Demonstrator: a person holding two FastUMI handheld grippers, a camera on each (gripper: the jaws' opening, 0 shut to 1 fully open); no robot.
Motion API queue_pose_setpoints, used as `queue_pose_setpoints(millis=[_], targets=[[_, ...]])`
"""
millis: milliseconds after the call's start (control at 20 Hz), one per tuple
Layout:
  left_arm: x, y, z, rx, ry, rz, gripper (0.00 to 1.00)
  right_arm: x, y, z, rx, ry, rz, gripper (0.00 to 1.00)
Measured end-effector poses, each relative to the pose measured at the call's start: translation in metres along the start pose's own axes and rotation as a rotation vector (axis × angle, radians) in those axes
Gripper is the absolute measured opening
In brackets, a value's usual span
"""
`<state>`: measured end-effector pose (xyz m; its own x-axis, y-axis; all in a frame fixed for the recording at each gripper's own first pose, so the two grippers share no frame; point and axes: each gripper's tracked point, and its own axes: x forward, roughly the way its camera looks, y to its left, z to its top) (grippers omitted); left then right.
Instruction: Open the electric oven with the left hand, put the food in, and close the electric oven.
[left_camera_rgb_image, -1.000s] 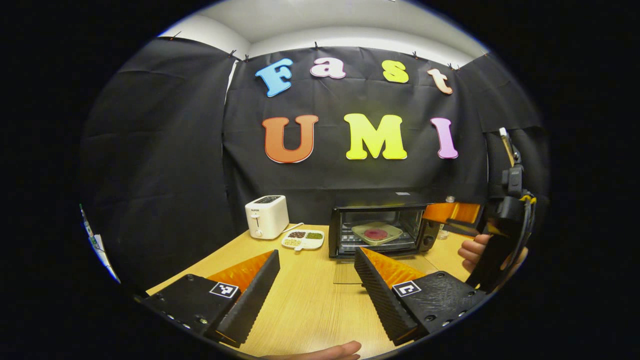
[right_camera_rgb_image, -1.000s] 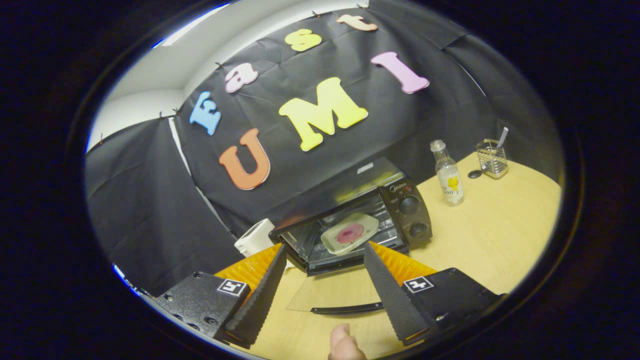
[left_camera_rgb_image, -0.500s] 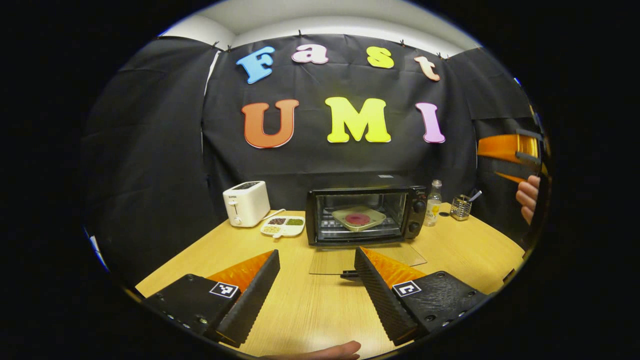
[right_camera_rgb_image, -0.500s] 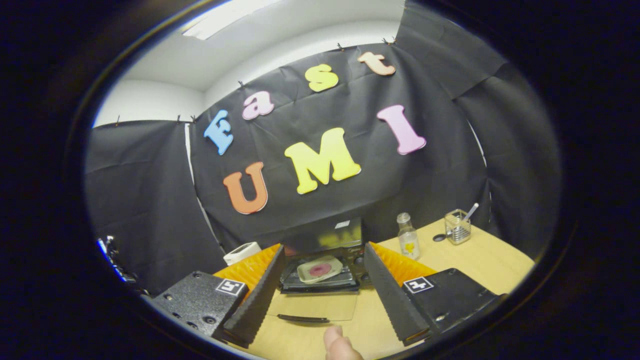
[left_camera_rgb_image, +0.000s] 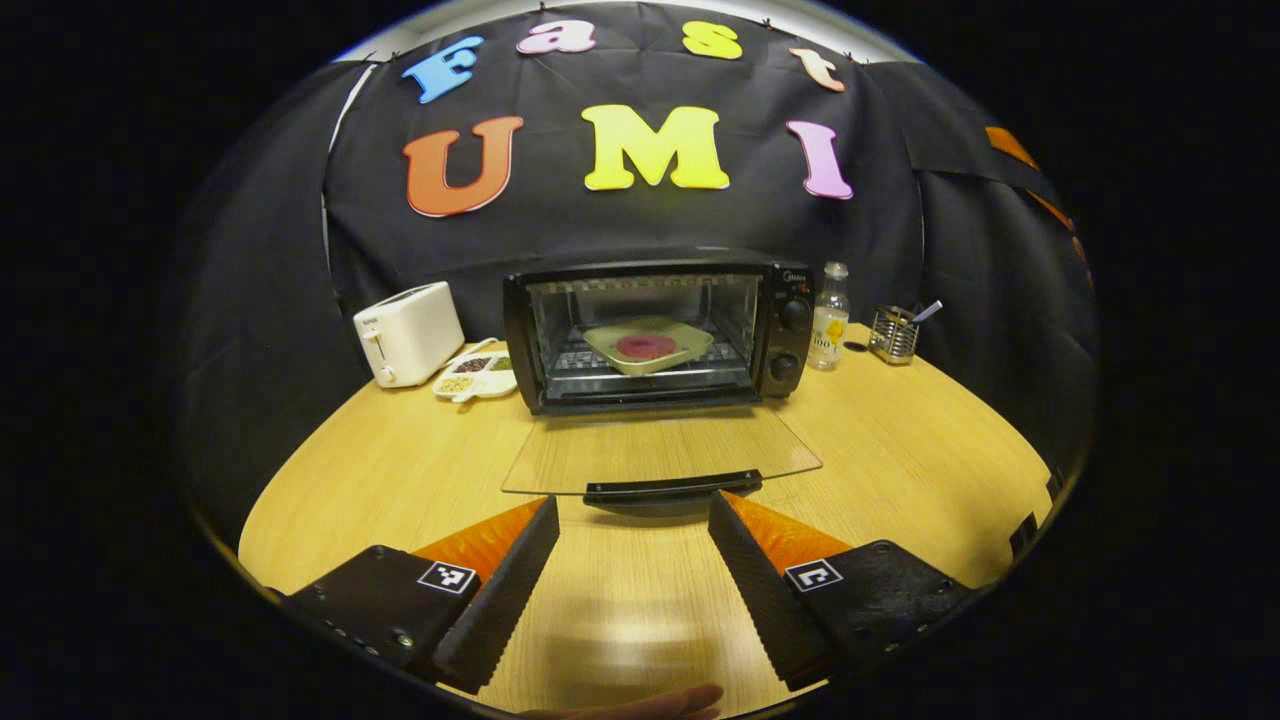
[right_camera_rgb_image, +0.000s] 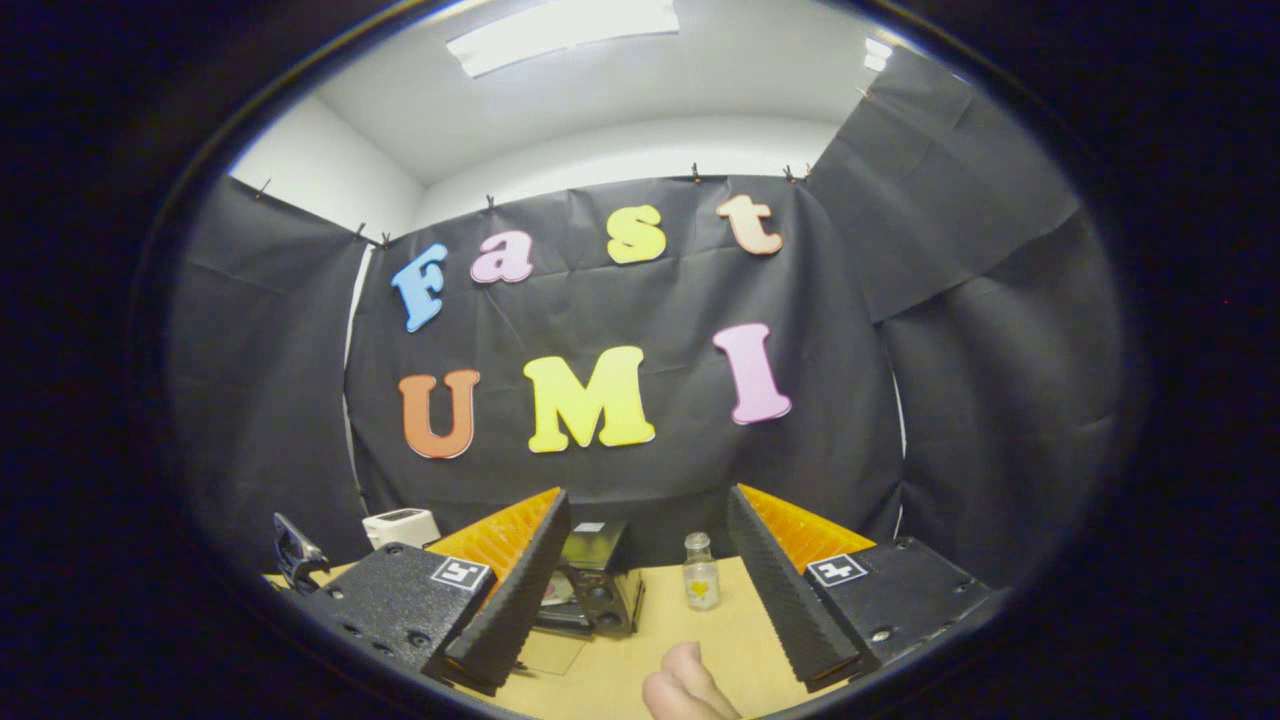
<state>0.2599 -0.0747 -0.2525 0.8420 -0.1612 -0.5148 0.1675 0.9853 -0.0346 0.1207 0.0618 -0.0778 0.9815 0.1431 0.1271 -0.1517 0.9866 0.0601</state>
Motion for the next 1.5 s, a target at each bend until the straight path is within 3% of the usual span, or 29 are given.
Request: queue_pose_setpoints(millis=[150, 200, 350, 500, 850, 900, 950, 1050, 1100, 1150, 1200, 1500], targets=[[0.024, -0.011, -0.014, -0.015, 0.076, -0.020, 0.96, -0.002, -0.014, 0.000, -0.031, 0.001, -0.007, 0.95], [0.030, -0.013, -0.017, -0.016, 0.091, -0.018, 0.96, -0.001, -0.017, -0.001, -0.030, 0.001, -0.005, 1.00], [0.044, -0.018, -0.022, -0.007, 0.126, -0.025, 0.96, 0.003, -0.033, -0.005, -0.038, 0.005, -0.024, 0.96], [0.055, -0.023, -0.023, 0.006, 0.150, -0.027, 0.96, 0.004, -0.039, -0.009, -0.021, 0.009, -0.019, 1.00], [0.077, -0.026, -0.031, -0.034, 0.213, -0.010, 0.96, 0.006, -0.054, -0.011, -0.018, 0.014, -0.034, 0.96], [0.077, -0.025, -0.034, -0.036, 0.224, -0.010, 0.96, 0.007, -0.055, -0.012, -0.018, 0.012, -0.034, 1.00], [0.077, -0.025, -0.035, -0.038, 0.234, -0.008, 0.96, 0.007, -0.057, -0.012, -0.018, 0.011, -0.035, 0.96], [0.076, -0.025, -0.033, -0.036, 0.233, -0.004, 1.00, 0.006, -0.059, -0.013, -0.015, 0.012, -0.035, 1.00], [0.076, -0.025, -0.032, -0.035, 0.231, -0.003, 0.96, 0.007, -0.059, -0.013, -0.015, 0.013, -0.036, 0.96], [0.075, -0.025, -0.030, -0.036, 0.231, -0.002, 1.00, 0.008, -0.059, -0.014, -0.017, 0.015, -0.038, 1.00], [0.074, -0.025, -0.027, -0.034, 0.228, 0.000, 0.96, 0.009, -0.061, -0.015, -0.018, 0.017, -0.041, 0.96], [0.064, -0.024, -0.002, -0.025, 0.171, 0.006, 0.96, 0.010, -0.064, -0.022, 0.000, 0.043, -0.050, 1.00]])
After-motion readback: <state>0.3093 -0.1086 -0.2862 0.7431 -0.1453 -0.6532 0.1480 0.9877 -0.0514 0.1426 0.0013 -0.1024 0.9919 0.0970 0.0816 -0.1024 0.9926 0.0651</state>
